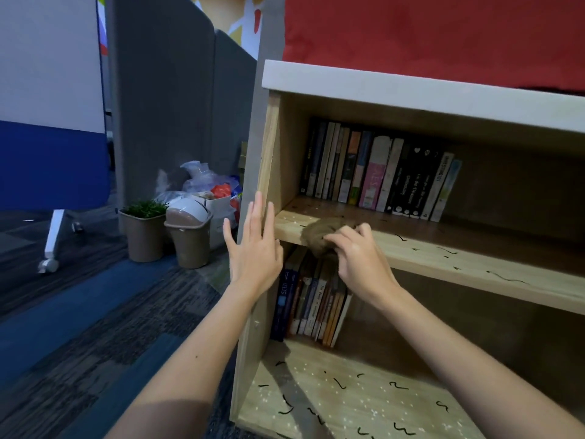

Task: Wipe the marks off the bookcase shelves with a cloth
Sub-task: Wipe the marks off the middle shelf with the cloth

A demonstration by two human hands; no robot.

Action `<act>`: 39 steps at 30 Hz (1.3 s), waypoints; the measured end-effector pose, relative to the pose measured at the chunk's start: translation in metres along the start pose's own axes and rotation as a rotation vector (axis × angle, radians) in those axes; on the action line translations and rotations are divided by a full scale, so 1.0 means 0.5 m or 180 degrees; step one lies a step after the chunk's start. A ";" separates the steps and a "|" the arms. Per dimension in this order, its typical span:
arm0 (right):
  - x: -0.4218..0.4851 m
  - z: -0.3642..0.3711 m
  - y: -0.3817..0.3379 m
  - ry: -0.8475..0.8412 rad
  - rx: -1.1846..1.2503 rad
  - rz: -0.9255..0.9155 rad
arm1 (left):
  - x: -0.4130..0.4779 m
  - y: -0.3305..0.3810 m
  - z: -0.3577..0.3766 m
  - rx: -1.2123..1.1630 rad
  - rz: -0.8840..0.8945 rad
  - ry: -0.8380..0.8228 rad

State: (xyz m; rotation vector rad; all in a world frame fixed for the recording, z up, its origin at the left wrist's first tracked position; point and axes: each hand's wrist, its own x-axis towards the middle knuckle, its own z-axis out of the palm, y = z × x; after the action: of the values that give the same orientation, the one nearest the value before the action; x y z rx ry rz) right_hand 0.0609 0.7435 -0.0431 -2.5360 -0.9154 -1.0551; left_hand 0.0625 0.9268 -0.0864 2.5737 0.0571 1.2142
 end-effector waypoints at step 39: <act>0.193 0.029 0.021 -0.0842 0.0215 -0.0001 | 0.071 -0.020 -0.002 -0.0991 -0.1058 -0.0241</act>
State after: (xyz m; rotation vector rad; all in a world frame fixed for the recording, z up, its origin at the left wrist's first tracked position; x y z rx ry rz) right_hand 0.1279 0.7858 0.0149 -2.6595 -0.9976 -0.6855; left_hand 0.0856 0.9423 -0.0618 2.2277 0.2484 0.9216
